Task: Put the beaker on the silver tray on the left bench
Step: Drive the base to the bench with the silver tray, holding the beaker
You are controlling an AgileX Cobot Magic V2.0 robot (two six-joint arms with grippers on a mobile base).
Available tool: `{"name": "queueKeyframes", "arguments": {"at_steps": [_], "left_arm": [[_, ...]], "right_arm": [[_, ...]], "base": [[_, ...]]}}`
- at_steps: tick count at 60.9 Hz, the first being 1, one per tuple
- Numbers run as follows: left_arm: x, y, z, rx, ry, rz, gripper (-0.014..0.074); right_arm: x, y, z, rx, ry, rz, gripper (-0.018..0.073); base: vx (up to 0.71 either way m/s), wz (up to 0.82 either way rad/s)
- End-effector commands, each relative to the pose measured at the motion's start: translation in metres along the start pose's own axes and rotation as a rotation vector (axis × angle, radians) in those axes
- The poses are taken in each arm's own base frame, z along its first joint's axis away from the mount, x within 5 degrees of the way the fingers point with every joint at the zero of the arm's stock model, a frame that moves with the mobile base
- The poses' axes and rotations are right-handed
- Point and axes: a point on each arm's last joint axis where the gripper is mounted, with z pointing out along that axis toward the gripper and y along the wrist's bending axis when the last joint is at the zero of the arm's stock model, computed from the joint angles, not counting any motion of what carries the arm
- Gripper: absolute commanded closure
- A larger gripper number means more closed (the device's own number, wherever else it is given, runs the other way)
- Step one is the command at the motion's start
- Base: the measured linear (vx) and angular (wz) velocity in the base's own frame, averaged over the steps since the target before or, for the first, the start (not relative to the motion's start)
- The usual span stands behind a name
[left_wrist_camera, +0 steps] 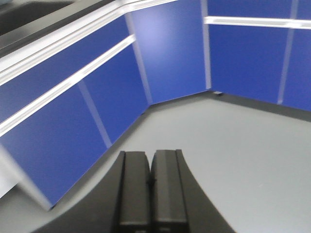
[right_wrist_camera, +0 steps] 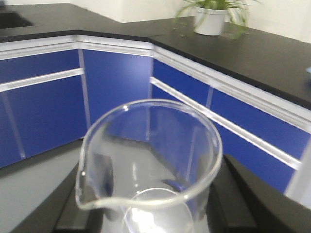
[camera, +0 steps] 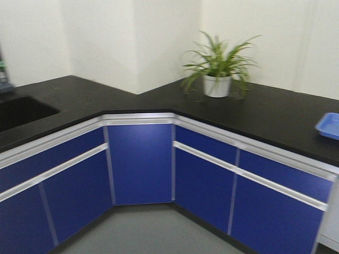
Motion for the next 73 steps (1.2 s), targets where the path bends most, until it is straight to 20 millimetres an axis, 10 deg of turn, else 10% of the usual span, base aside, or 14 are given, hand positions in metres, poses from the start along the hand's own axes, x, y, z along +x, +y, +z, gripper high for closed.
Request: {"name": "queueKeyframes", "arguments": {"at_steps": [1,73], "left_arm": [[-0.0016,-0.0011,0.0017,0.007,-0.07,-0.003,0.0595],[-0.0016,-0.0011,0.0017,0.007,-0.07,-0.003,0.0595]], "right_arm": [[-0.0165,0.0012,-0.0001,-0.016,-0.095,-0.015,0.0571],[-0.0165,0.0012,-0.0001,-0.016,-0.095,-0.015,0.0571]], "base": [[-0.27,0.65],[-0.06,0.6]]}}
